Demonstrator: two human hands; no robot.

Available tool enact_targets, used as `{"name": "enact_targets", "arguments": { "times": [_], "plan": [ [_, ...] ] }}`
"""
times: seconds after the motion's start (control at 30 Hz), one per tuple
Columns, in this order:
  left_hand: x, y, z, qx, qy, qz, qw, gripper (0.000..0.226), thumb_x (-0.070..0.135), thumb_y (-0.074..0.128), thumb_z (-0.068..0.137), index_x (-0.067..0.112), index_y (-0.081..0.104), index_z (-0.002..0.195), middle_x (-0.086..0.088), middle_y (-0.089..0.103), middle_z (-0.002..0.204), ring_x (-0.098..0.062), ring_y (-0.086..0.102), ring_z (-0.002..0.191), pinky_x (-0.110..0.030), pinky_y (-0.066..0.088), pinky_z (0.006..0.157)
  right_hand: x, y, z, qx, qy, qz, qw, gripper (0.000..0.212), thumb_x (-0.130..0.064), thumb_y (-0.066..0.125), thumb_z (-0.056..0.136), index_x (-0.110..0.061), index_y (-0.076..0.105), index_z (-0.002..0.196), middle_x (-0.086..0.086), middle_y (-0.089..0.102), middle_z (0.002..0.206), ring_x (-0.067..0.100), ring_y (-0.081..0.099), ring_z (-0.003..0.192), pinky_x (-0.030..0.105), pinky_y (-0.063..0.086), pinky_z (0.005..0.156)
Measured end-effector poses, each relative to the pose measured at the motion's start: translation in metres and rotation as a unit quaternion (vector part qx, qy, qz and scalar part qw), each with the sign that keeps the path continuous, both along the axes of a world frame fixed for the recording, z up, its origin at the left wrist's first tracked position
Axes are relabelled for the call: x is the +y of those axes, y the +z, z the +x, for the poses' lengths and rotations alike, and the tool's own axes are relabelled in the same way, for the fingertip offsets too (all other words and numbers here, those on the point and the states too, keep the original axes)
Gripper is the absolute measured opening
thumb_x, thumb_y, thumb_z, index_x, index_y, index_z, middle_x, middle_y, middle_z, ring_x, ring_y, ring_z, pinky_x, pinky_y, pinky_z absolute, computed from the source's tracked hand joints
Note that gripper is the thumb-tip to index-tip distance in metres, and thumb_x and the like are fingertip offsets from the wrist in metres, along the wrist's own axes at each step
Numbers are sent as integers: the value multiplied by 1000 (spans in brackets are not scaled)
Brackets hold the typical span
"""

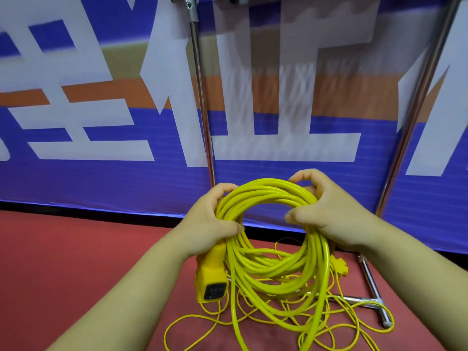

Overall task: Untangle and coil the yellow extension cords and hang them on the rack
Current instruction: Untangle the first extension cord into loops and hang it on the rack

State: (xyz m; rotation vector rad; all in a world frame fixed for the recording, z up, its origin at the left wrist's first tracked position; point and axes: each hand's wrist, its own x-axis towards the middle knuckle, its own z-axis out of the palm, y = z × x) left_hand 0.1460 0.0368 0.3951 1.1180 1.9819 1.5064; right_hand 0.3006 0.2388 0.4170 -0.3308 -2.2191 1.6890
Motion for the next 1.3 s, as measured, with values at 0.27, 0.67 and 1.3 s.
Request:
{"name": "enact_targets", "arguments": {
  "times": [0.27,0.67,1.3],
  "plan": [
    [7,42,-2,11,-35,34,999,92,-12,72,79,43,43,147,-14,72,104,-28,68,87,-41,58,79,18,18,0,59,54,6,997,70,-8,83,74,-31,50,130,8,66,93,18,57,69,31,48,60],
    [32,201,-76,141,-50,92,984,78,2,63,94,45,33,151,5,68,127,-7,64,110,-21,51,88,49,158,-79,217,58,186,956,53,-27,67,91,-35,45,139,-19,62,97,1,59,78,17,47,74],
    [119,382,-237,252,22,70,965,55,27,65,97,44,46,145,6,66,129,-19,67,113,-45,58,93,106,329,-235,240,-151,430,857,49,-41,51,100,-39,40,148,-6,57,142,14,50,132,21,36,98]
  ]
}}
